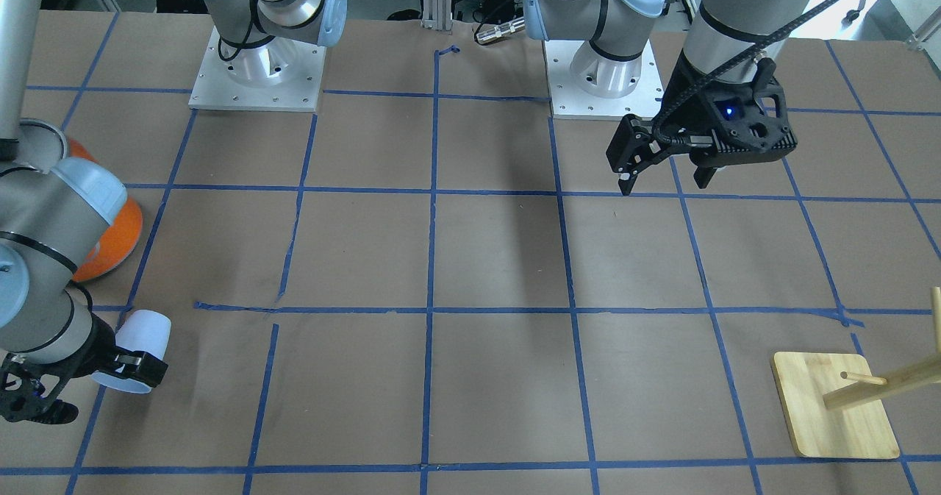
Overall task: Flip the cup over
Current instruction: 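Lower the right gripper and close it around the white cup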
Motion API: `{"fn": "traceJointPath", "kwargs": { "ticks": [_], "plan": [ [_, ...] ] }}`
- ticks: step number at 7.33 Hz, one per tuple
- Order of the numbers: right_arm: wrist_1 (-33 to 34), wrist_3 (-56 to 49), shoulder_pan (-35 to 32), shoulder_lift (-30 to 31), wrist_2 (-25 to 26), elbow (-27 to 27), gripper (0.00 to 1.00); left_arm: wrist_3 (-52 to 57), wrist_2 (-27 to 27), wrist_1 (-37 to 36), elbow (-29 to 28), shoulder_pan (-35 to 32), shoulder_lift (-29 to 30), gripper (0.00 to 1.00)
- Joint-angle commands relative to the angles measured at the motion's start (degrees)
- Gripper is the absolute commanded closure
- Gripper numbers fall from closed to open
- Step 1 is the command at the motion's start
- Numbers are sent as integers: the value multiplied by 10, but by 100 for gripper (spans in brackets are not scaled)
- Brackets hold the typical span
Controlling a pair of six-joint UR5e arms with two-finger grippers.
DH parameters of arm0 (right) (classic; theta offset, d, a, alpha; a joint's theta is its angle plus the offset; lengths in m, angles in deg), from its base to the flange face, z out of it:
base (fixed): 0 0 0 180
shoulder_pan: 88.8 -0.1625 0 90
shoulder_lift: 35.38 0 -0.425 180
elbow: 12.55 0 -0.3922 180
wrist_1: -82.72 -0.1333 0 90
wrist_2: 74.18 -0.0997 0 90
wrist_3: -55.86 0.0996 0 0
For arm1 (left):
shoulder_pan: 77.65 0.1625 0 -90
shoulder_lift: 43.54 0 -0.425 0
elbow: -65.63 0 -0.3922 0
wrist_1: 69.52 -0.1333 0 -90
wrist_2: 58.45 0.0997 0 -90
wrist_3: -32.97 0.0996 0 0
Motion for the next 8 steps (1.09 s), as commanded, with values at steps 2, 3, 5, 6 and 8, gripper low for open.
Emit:
{"fn": "traceJointPath", "kwargs": {
  "ticks": [2,3,5,6,8],
  "plan": [
    [14,-18,2,-17,0,2,0,0,0,0,0,0,1,0],
    [14,-20,2,-18,0,5,2,1,2,-1,-1,1,2,0],
    [6,-42,2,-16,6,6,36,4,2,0,-1,18,0,0],
    [2,-58,2,-13,18,6,57,4,3,1,-1,22,-1,0],
    [-16,-123,-2,11,14,-3,78,4,3,0,-1,23,-1,0]
  ]
}}
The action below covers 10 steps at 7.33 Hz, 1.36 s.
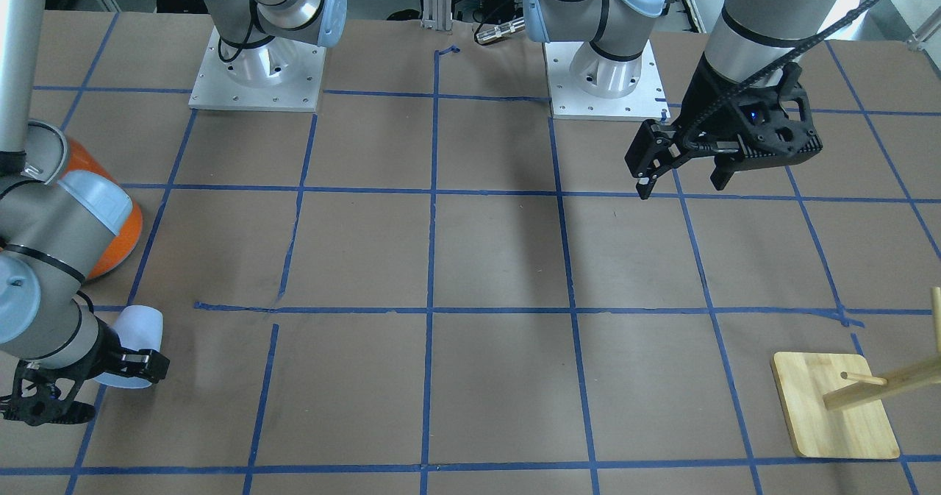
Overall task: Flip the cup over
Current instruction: 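Lift the cup with the right gripper and carry it toward the table center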
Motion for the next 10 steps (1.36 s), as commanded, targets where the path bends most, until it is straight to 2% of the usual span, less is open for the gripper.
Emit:
{"fn": "traceJointPath", "kwargs": {
  "ticks": [1,2,4,5,7,9,10],
  "plan": [
    [-32,-52,-18,46,-17,-7,82,0,0,-1,1,0,0,0],
    [-34,-80,-53,59,-61,-8,82,1,2,-1,0,1,1,0],
    [-34,-80,-159,77,-67,-3,92,4,2,-1,-3,2,0,0],
    [-32,-91,-217,77,-88,-1,97,4,2,-1,-3,2,0,0],
    [-16,-155,-330,70,-96,0,100,4,2,-1,-4,3,1,0],
    [10,-216,-390,52,-98,8,100,4,3,-4,-4,20,0,0],
    [16,-325,-400,46,-98,11,100,4,2,-5,-2,20,0,0]
  ]
}}
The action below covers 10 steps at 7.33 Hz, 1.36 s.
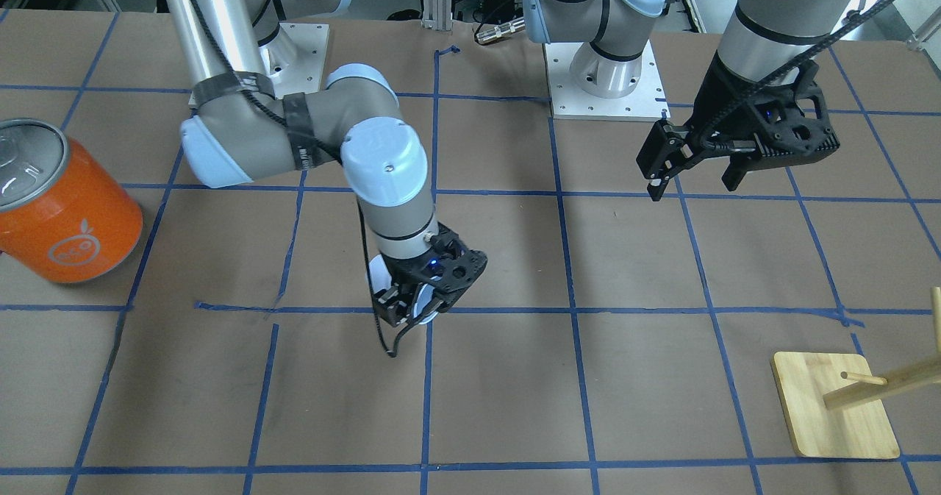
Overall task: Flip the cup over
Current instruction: 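Lift the cup with the right gripper and carry it toward the table center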
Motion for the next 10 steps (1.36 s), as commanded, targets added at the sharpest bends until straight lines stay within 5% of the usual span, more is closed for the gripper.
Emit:
{"fn": "traceJointPath", "kwargs": {
  "ticks": [1,3,6,10],
  "plan": [
    [31,-123,-22,-17,-1,8,100,0,0,-1,2,4,0,0],
    [108,-218,-30,-57,-1,9,98,0,0,-1,4,4,1,0],
    [116,-231,-31,-63,-2,7,85,0,1,-1,5,3,1,0],
    [125,-202,-30,-66,-3,8,13,0,1,-1,6,3,3,0]
  ]
}}
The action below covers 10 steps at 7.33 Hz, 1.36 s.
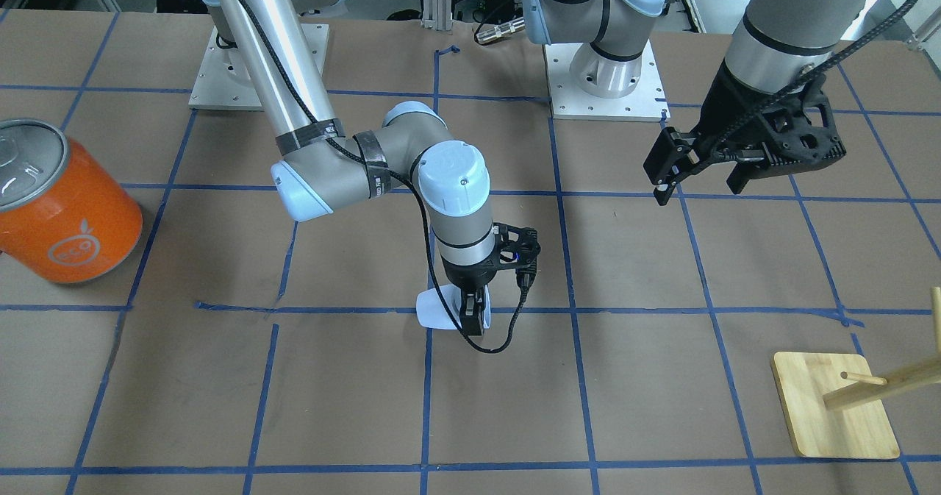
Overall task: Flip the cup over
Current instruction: 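Lay the cup on its side and open the right gripper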
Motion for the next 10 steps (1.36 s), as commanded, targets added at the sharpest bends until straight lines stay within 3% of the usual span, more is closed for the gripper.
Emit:
{"fn": "traceJointPath", "kwargs": {
  "ticks": [1,4,6,8,10],
  "plan": [
    [5,31,3,0,0,-1,11,0,0,1,0,0,1,0],
    [-5,32,27,32,-62,-12,6,0,-3,-1,1,1,3,0],
    [-29,31,62,63,-65,-11,5,0,-3,-1,4,0,2,0],
    [-164,45,131,145,-65,-12,0,1,-5,6,16,2,14,0],
    [-289,99,195,231,-65,-12,0,-7,-13,-69,69,-5,34,0]
  ]
}}
